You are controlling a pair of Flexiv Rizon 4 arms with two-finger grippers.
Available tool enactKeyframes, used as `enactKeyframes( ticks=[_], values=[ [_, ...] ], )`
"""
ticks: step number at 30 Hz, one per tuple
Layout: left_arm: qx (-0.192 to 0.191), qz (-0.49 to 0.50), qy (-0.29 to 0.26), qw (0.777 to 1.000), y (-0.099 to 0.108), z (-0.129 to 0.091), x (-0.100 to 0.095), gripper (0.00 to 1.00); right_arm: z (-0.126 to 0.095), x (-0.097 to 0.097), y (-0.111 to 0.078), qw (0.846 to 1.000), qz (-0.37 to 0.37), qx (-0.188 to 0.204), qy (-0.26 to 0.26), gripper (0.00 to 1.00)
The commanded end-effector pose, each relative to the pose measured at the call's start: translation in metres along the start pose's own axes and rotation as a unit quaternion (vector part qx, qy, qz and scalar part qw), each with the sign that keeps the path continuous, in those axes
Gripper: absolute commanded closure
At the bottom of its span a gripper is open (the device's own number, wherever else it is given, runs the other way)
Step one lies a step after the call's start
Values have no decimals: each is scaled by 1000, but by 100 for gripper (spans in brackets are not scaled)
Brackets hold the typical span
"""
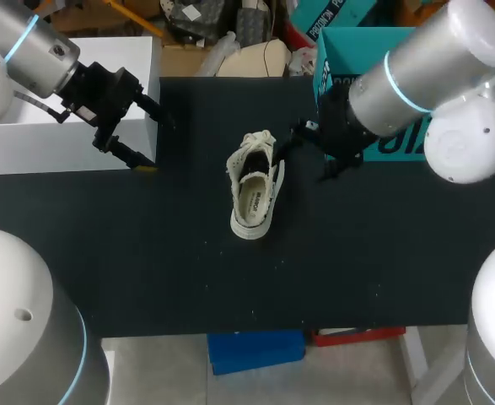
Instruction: Take the shoe out of the shoebox, open the shoe tongue, remove and reinsert the insole, then place the shoe into the shoebox
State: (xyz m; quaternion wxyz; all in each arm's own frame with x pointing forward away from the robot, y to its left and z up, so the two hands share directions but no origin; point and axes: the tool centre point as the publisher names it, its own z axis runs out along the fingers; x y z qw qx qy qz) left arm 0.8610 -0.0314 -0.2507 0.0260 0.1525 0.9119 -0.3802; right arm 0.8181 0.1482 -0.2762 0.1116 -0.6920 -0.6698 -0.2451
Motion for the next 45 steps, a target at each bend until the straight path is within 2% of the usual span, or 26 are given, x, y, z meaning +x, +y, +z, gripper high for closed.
enactKeyframes(
  ticks=[1, 4, 7, 9, 11, 13, 14, 16, 18, 21, 24, 27, 28, 30, 35, 41, 45],
  values=[
    [-2, 0, 0, 1000, 0, 0, 1, 0, 25, 8, 15, 972, 3, 10, -237, 0],
    [-2, 0, 0, 1000, 0, 0, 1, 0, 32, 9, 19, 965, -4, 7, -262, 0],
    [-2, 0, 0, 1000, 0, 0, 1, 0, 39, 9, 23, 961, -14, 7, -276, 11],
    [-2, 0, 0, 1000, 0, 0, 1, 0, 44, 8, 26, 961, -14, 7, -276, 11],
    [-2, 0, 0, 1000, 0, 0, 1, 0, 50, 6, 28, 960, -15, 6, -280, 21],
    [-2, 0, 0, 1000, 0, 0, 1, 0, 54, 5, 32, 958, -20, 5, -285, 23],
    [-2, 0, 0, 1000, 0, 0, 1, 0, 56, 5, 34, 957, -22, 4, -289, 35],
    [-2, 0, 0, 1000, 0, 0, 1, 0, 60, 4, 37, 956, -22, 4, -291, 43],
    [-2, 0, 0, 1000, 0, 0, 1, 0, 64, 0, 42, 956, -20, 1, -294, 40],
    [-2, 0, 0, 1000, 0, 0, 1, 0, 72, -4, 47, 956, -20, 1, -294, 46],
    [-2, 0, 0, 1000, 0, 0, 1, 0, 82, -10, 51, 956, -18, 2, -292, 35],
    [-2, 0, 0, 1000, 0, 0, 1, 0, 89, -14, 53, 957, -16, 3, -290, 45],
    [-2, 0, 0, 1000, 0, 0, 1, 0, 91, -15, 54, 957, -15, 3, -290, 45],
    [-2, 0, 0, 1000, 0, 0, 1, 0, 96, -17, 55, 958, -12, 3, -288, 51],
    [-2, 0, 0, 1000, 0, 0, 1, 0, 105, -26, 57, 957, -10, 4, -288, 59],
    [-2, 0, 0, 1000, 0, 0, 1, 0, 113, -36, 56, 956, -4, 5, -293, 65],
    [-2, 0, 0, 1000, 0, 0, 1, 0, 118, -32, 55, 956, 0, 6, -292, 64]
  ],
)
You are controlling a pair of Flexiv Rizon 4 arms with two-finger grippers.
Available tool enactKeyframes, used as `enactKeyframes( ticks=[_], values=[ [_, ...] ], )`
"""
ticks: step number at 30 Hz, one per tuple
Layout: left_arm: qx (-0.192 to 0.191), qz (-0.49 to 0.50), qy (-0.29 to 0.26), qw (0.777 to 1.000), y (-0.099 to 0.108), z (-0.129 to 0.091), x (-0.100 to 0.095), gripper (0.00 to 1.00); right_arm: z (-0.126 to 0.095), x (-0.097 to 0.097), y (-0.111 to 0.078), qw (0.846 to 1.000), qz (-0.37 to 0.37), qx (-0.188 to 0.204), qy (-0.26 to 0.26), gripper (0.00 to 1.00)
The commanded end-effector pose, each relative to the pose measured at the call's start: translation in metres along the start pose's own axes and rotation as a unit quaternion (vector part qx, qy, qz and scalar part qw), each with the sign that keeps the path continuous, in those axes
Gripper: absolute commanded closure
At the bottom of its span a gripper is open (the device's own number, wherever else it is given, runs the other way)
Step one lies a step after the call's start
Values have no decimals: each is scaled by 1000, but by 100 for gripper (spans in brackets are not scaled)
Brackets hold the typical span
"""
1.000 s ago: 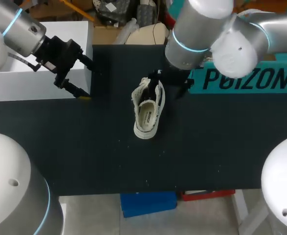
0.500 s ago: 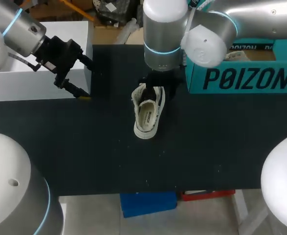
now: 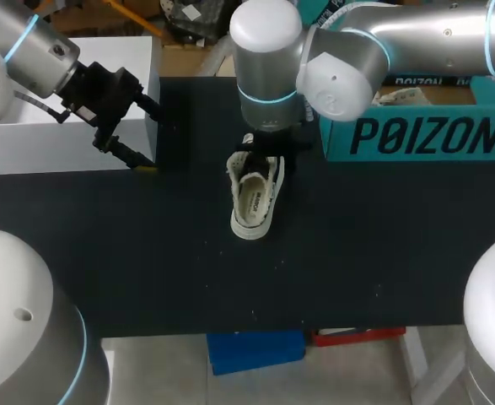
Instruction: Take the shoe out of the shoebox, open the shoe tongue, remove and reinsert the insole, then place the shoe into the shoebox
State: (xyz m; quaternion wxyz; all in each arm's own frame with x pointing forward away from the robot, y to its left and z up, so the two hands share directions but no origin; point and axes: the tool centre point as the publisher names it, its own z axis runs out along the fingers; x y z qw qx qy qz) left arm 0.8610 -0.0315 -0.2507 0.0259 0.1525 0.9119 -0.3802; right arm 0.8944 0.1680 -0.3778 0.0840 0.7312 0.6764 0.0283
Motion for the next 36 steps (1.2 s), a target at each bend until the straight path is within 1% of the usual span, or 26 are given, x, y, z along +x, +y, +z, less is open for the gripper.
enactKeyframes(
  ticks=[1, 5, 6, 9, 16, 17, 18, 19, 20, 24, 28, 29, 31, 32, 33, 34, 36],
  values=[
    [-2, 0, 0, 1000, 0, 0, 1, 0, 7, 7, 0, 1000, 3, 1, 0, 64],
    [-2, 0, 0, 1000, 0, 0, 1, 0, 16, 12, -1, 1000, 3, 5, 5, 66],
    [-2, 0, 0, 1000, 0, 0, 1, 0, 25, 11, -2, 1000, 2, 9, 5, 67],
    [-2, 0, 0, 1000, 0, 0, 1, 0, 34, 9, -3, 1000, 1, 13, 3, 68],
    [-2, 0, 0, 1000, 0, 0, 1, 0, 42, 8, -6, 1000, 4, 20, -1, 70],
    [-2, 0, 0, 1000, 0, 0, 1, 0, 43, 8, -6, 1000, 4, 21, -1, 74],
    [-2, 0, 0, 1000, 0, 0, 1, 0, 43, 8, -6, 1000, 5, 21, -2, 82],
    [-2, 0, 0, 1000, 0, 0, 1, 0, 43, 8, -6, 1000, 5, 21, -2, 100],
    [-2, 0, 0, 1000, 0, 0, 1, 0, 42, 7, -6, 1000, 5, 21, -3, 100],
    [-2, 0, 0, 1000, 0, 0, 1, 0, 30, 3, -8, 999, 5, 32, -6, 100],
    [-2, 0, 0, 1000, 0, 0, 1, 0, 8, -3, -14, 999, -10, 38, 5, 100],
    [-2, 0, 0, 1000, 0, 0, 1, 0, 1, -4, -16, 999, -24, 39, 18, 100],
    [-2, 0, 0, 1000, 0, 0, 1, 0, -16, -8, -21, 997, -58, 39, 22, 100],
    [-2, 0, 0, 1000, 0, 0, 1, 0, -21, -11, -23, 995, -84, 43, 44, 100],
    [-2, 0, 0, 1000, 0, 0, 1, 0, -30, -13, -27, 992, -109, 44, 50, 100],
    [-2, 0, 0, 1000, 0, 0, 1, 0, -33, -21, -31, 988, -137, 58, 44, 100],
    [-2, 0, 0, 1000, 0, 0, 1, 0, -49, -33, -38, 981, -181, 58, 46, 100]
  ],
)
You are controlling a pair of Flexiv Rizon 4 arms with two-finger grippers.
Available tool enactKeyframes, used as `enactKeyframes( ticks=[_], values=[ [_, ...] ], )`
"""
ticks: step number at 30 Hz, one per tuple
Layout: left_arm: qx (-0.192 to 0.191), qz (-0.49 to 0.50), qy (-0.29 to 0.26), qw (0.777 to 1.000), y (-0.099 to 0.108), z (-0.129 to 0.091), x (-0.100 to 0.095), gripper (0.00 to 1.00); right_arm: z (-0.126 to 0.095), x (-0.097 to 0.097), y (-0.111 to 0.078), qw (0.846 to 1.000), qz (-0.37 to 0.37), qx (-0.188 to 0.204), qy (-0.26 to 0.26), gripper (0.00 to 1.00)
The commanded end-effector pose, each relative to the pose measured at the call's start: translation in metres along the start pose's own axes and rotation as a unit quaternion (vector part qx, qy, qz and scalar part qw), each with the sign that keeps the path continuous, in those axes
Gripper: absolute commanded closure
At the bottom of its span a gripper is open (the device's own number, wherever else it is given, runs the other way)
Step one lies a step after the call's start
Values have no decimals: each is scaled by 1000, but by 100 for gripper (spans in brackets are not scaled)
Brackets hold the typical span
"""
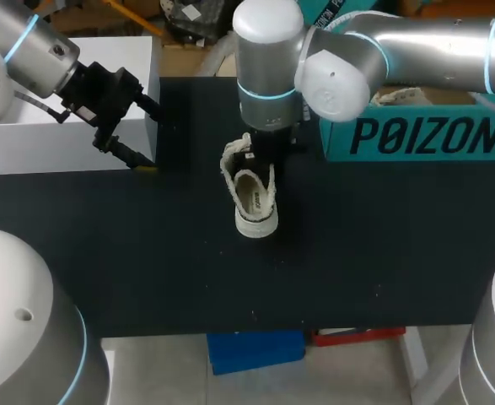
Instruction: Take the shoe out of the shoebox, open the shoe tongue, remove and reinsert the insole, then place the shoe into the shoebox
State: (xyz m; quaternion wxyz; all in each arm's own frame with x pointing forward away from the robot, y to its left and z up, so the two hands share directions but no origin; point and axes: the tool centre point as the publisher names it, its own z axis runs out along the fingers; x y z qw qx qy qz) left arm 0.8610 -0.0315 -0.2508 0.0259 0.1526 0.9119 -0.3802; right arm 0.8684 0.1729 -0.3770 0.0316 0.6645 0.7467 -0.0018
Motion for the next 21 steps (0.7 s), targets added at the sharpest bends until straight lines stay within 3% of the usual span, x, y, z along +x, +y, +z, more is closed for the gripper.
enactKeyframes(
  ticks=[1, 6, 10, 21],
  values=[
    [-2, 0, 0, 1000, 0, 0, 1, 0, -55, -38, -31, 993, -116, 6, 17, 100],
    [-2, 0, 0, 1000, 0, 0, 1, 0, -110, -67, -46, 964, -265, 1, 16, 100],
    [-2, 0, 0, 1000, 0, 0, 1, 0, -164, -84, -36, 937, -349, 0, 13, 100],
    [-2, 0, 0, 1000, 0, 0, 1, 0, -164, -84, -36, 937, -349, 0, 13, 100]
  ],
)
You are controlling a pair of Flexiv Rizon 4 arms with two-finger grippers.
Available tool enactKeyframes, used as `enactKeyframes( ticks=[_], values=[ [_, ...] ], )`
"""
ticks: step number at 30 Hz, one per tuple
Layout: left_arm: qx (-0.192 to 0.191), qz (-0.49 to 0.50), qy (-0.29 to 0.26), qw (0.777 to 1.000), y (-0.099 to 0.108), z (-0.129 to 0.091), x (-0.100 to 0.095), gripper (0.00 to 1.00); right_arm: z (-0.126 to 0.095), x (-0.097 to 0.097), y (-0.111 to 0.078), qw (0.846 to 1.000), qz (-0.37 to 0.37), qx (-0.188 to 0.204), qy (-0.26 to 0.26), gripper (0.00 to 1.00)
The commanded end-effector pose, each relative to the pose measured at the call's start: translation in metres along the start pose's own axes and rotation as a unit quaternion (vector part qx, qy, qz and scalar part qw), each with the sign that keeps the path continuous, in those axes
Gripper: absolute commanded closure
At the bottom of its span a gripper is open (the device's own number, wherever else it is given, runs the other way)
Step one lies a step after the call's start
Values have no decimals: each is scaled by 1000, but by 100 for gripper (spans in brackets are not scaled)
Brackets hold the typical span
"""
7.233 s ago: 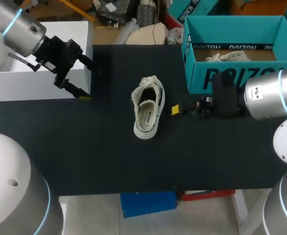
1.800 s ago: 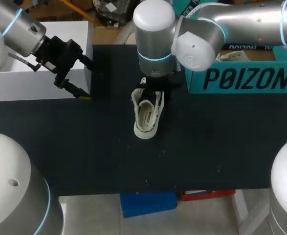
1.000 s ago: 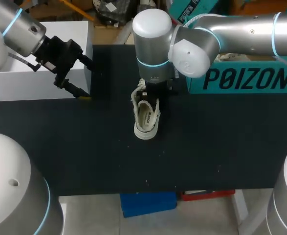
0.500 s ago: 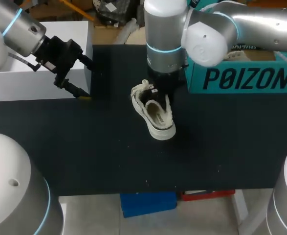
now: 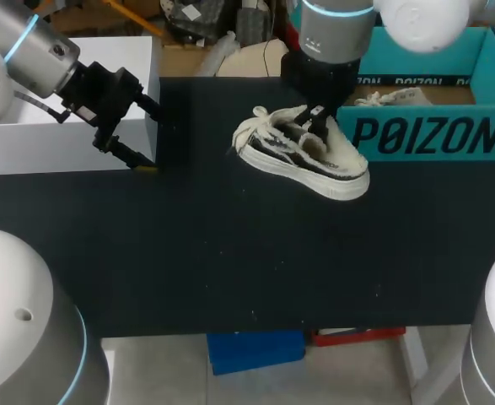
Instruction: Take the shoe out of the shoebox, open the shoe tongue, remove and reinsert the insole, then place the shoe into the shoebox
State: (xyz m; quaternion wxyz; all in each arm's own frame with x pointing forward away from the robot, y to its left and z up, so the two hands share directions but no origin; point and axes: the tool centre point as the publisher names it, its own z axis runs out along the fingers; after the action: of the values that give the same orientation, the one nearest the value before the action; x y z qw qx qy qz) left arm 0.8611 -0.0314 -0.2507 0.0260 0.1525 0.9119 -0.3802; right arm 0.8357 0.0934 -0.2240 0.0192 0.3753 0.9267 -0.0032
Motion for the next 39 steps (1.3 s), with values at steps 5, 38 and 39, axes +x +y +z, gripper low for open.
enactKeyframes(
  ticks=[5, 38, 39],
  values=[
    [-2, 0, 0, 1000, 0, 0, 1, 0, -14, -1, -1, 1000, -14, 0, 0, 100],
    [-2, 0, 0, 1000, 0, 0, 1, 0, -54, -249, -26, 943, -320, 3, -86, 100],
    [-2, 0, 0, 1000, 0, 0, 1, 0, -54, -261, -27, 943, -322, 4, -84, 100]
  ],
)
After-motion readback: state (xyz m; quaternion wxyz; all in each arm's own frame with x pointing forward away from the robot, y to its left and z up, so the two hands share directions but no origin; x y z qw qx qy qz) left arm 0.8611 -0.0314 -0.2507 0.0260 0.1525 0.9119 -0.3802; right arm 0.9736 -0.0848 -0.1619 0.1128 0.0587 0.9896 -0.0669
